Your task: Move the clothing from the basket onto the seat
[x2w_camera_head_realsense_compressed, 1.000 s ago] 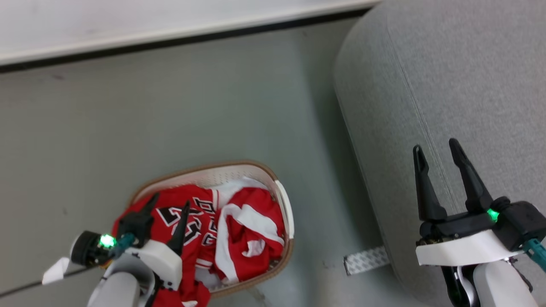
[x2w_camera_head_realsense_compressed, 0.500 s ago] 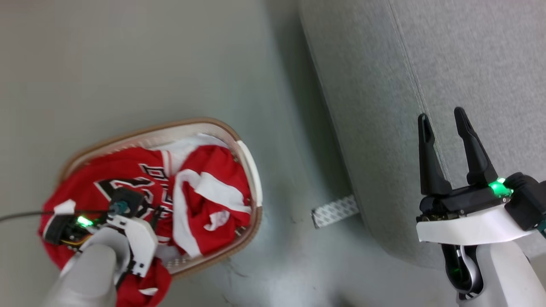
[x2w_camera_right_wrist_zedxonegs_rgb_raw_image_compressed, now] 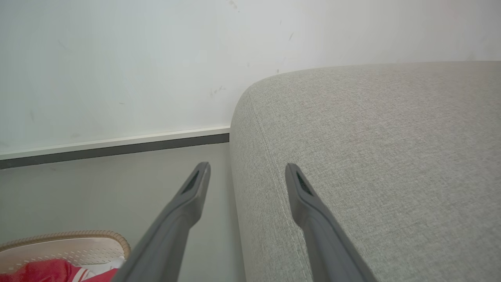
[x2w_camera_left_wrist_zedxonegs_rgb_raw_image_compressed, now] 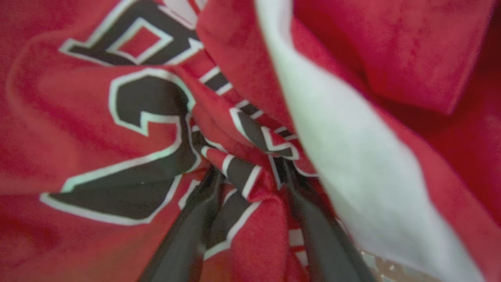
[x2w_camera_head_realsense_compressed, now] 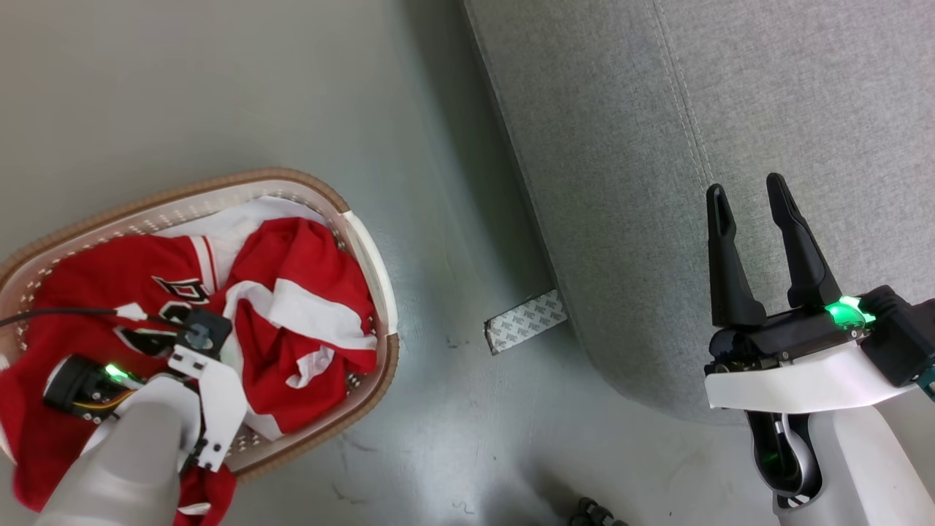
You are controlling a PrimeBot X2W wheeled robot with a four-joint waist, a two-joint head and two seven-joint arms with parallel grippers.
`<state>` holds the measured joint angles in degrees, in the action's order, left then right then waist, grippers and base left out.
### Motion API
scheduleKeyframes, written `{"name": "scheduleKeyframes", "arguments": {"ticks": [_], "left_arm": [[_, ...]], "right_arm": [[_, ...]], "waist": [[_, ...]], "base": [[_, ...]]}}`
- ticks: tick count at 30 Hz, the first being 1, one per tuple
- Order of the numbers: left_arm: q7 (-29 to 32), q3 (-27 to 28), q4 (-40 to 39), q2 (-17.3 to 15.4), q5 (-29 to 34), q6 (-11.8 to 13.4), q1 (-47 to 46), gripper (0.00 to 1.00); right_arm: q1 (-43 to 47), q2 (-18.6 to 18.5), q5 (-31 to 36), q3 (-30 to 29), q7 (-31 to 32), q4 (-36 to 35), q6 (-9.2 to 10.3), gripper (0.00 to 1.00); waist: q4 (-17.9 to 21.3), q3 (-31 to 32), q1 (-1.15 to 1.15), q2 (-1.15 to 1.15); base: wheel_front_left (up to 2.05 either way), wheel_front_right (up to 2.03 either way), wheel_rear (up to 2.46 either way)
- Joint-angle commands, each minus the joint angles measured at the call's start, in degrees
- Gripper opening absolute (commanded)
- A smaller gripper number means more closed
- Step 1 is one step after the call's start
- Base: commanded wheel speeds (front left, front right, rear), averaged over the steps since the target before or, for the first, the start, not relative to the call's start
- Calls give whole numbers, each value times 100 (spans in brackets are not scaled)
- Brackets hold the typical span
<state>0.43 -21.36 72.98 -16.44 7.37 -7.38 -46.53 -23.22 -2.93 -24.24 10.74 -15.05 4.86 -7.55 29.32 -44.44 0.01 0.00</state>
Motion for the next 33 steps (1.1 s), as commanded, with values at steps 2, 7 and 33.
{"name": "scheduleKeyframes", "arguments": {"ticks": [2, 7, 33], "left_arm": [[2, -66, 41, 18, -73, -13, 25, 0], [-113, -102, 62, 132, -261, -13, 141, 0], [-1563, 325, -909, 1272, -1549, -3, 985, 0]], "right_arm": [[-39, 4, -2, -3, -19, 41, 12, 100], [-47, 4, 144, -41, -19, 82, 12, 100], [840, -3, 927, -150, -19, 519, 12, 100]], "waist": [[-23, 54, -1, 0], [-160, 325, -1, 0], [-1683, 3319, -1, 0]], "base": [[0, 0, 0], [0, 0, 0], [0, 0, 0]]}}
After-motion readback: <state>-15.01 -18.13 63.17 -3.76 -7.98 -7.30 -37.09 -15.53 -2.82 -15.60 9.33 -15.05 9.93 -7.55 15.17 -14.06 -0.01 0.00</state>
